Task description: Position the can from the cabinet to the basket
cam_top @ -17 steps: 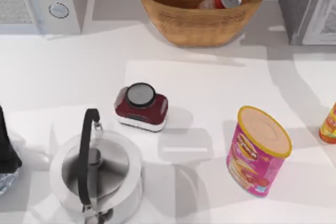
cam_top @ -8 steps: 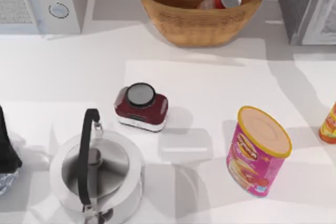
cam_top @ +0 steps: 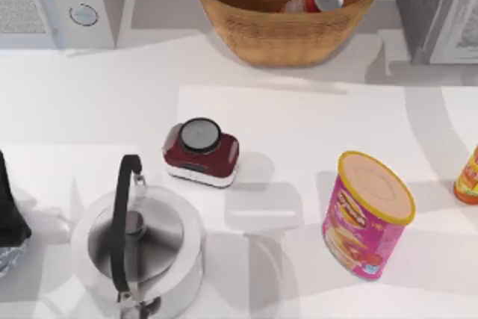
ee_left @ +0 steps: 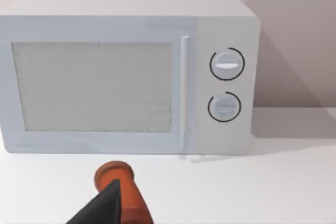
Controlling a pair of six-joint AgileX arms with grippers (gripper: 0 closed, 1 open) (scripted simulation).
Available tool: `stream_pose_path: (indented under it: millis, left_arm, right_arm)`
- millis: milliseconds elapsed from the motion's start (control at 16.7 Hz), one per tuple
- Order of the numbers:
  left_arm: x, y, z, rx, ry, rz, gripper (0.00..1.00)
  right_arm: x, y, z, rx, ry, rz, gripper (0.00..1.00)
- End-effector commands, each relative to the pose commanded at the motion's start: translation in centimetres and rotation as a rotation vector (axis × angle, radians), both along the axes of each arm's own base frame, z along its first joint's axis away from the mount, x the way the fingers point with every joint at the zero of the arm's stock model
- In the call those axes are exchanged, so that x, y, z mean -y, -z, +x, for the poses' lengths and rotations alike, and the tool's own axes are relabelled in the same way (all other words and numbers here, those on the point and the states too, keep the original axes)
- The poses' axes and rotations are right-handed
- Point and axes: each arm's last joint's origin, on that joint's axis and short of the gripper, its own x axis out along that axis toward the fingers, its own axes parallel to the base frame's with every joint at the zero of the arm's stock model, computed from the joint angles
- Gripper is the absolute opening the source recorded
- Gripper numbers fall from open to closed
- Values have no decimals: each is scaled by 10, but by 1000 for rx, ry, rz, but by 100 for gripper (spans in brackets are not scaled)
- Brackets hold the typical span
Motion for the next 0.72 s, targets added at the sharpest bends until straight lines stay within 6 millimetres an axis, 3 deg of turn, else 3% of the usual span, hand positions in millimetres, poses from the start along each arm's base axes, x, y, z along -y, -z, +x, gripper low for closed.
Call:
stream_pose_path:
  millis: [300,540,720]
  left_arm:
    - [0,0,0,0,0,0,100]
    - [0,0,0,0,0,0,100]
    - [0,0,0,0,0,0,100]
  right_arm:
    - [29,80,-53,-21,-4,-4,100]
    - [44,165,-89,-27,-13,-1,100]
    - [51,228,-104,-26,-23,2,100]
